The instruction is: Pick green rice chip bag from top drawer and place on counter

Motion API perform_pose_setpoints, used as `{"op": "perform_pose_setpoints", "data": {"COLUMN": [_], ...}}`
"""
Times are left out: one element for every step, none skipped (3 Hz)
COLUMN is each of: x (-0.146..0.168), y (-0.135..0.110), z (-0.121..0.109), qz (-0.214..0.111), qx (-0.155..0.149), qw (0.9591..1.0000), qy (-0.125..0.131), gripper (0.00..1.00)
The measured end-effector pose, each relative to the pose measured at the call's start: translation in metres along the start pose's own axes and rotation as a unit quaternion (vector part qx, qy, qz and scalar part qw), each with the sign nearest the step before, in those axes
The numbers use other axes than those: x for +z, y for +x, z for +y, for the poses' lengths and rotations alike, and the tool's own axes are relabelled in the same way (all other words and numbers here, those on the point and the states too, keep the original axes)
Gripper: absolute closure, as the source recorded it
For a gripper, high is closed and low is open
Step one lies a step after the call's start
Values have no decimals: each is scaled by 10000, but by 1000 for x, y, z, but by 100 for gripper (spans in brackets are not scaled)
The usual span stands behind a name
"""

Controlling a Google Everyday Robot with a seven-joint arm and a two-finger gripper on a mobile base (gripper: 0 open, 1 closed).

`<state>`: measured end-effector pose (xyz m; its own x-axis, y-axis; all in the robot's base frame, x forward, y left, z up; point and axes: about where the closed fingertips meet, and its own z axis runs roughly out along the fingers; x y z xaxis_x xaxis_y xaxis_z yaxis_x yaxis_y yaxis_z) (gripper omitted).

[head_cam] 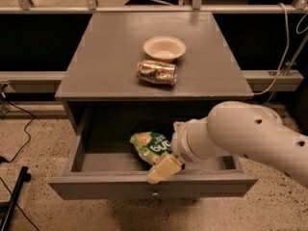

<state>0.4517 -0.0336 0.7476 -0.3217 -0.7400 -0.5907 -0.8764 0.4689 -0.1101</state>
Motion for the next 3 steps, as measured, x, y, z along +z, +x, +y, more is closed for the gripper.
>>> {"op": "perform_pose_setpoints", "data": {"x": [37, 68, 96], "y": [-7, -9, -5], "z": [-4, -13, -20], "qz": [-298, -358, -293], "qx": [-137, -247, -251], "qw": [9994, 9988, 9989], "qy": [72, 226, 270], "gripper": [7, 8, 9]}}
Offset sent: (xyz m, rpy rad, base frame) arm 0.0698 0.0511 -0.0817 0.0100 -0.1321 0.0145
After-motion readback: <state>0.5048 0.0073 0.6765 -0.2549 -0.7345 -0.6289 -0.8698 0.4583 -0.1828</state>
